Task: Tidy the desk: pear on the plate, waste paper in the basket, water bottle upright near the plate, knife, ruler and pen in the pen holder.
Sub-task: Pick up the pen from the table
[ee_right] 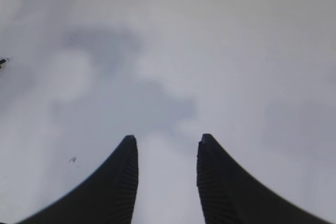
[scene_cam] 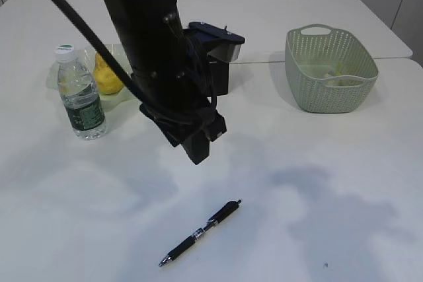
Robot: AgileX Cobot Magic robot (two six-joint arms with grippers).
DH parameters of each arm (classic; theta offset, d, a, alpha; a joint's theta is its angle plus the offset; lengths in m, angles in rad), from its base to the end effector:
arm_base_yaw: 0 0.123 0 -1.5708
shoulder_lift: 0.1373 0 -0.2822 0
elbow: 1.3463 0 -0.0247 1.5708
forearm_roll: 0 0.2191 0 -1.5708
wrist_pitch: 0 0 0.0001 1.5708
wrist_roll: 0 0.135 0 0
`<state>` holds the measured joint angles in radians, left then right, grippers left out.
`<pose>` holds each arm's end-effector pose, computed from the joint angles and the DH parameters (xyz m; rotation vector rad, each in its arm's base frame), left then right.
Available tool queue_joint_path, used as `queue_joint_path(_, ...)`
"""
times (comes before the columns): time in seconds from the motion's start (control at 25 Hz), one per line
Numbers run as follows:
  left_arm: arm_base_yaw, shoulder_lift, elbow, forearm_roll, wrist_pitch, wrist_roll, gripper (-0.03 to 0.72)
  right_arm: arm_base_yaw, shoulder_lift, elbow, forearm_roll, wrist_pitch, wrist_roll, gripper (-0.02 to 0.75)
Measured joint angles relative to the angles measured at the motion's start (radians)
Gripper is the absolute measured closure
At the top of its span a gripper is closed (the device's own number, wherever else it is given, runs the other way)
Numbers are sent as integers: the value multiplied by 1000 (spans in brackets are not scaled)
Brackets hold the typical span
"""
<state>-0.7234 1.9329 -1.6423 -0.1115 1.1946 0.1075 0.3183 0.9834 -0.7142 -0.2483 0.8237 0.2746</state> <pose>0.2741 -0.2607 0.2184 1.1670 2.7645 -0.2323 0.1690 0.0300 0.2507 -0.2028 2.5296 -0.0666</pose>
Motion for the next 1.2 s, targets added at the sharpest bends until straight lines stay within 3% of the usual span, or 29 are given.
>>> queue_joint_path(0.24,-4,0,118,-63,-121,-8,319,0,0,0,4,4,0,423)
queue_joint_path(0.52,-54,0,207,-67,-211,-28,296,0,0,0,4,5,0,423)
queue_joint_path(1.2,-58,40,213,-90,-188,-84,290,0,0,0,4,10,0,423)
